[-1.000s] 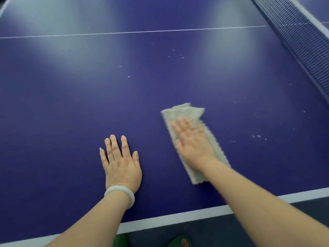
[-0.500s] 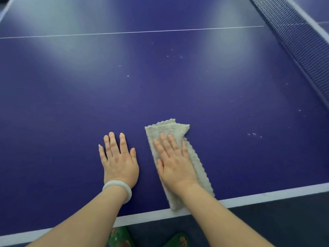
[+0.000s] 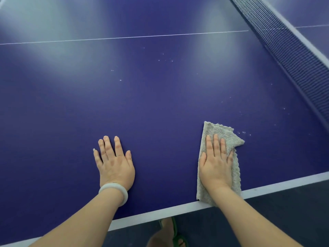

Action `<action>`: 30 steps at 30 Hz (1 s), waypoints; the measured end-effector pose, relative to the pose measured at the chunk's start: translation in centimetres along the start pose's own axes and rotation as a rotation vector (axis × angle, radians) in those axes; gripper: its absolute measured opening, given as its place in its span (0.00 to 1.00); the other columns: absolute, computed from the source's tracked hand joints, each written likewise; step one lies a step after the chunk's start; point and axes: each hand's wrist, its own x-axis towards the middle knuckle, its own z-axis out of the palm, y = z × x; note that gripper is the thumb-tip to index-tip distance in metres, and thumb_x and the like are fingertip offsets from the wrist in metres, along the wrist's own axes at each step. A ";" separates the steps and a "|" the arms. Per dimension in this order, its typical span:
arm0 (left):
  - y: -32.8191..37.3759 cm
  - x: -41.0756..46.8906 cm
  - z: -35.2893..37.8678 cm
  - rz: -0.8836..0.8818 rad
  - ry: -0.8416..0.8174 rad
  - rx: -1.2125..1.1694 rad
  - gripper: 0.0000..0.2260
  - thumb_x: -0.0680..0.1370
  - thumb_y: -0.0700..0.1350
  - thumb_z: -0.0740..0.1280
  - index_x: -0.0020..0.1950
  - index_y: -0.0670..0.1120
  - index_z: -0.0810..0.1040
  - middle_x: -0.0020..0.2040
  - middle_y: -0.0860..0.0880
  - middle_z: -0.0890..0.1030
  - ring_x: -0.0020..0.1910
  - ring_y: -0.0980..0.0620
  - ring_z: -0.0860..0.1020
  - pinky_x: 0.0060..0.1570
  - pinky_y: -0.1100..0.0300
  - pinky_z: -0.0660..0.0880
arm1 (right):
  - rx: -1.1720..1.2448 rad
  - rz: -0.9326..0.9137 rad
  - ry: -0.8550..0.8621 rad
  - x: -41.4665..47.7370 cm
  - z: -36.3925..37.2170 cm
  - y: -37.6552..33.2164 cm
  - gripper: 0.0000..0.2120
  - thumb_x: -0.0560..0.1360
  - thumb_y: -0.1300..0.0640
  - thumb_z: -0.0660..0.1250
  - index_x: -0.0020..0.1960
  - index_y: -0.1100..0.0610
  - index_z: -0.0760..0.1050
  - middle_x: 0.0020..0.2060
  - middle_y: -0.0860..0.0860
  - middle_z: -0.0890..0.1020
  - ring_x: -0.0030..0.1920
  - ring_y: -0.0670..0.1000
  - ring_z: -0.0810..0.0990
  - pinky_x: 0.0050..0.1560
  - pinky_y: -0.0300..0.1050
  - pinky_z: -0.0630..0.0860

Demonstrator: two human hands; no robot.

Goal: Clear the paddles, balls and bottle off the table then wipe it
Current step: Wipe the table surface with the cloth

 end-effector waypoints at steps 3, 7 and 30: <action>0.0 0.0 -0.1 0.007 0.003 -0.015 0.28 0.82 0.55 0.45 0.80 0.45 0.46 0.80 0.42 0.45 0.79 0.43 0.41 0.77 0.44 0.39 | 0.007 0.004 0.004 0.0 0.0 -0.1 0.30 0.78 0.47 0.33 0.80 0.50 0.39 0.80 0.49 0.43 0.79 0.52 0.40 0.77 0.60 0.36; 0.0 -0.1 -0.1 0.017 0.014 -0.032 0.28 0.82 0.55 0.46 0.80 0.44 0.50 0.80 0.40 0.48 0.79 0.42 0.44 0.77 0.44 0.40 | 0.014 0.002 -0.004 0.0 0.2 0.1 0.28 0.81 0.49 0.39 0.80 0.50 0.38 0.80 0.49 0.42 0.79 0.52 0.39 0.77 0.61 0.38; 17.1 -0.8 1.8 0.335 -0.008 0.053 0.30 0.79 0.58 0.33 0.80 0.46 0.40 0.80 0.42 0.42 0.79 0.42 0.39 0.76 0.41 0.39 | 0.031 0.158 -0.054 2.2 -1.4 12.7 0.29 0.80 0.48 0.40 0.80 0.49 0.37 0.79 0.47 0.40 0.79 0.50 0.38 0.77 0.60 0.39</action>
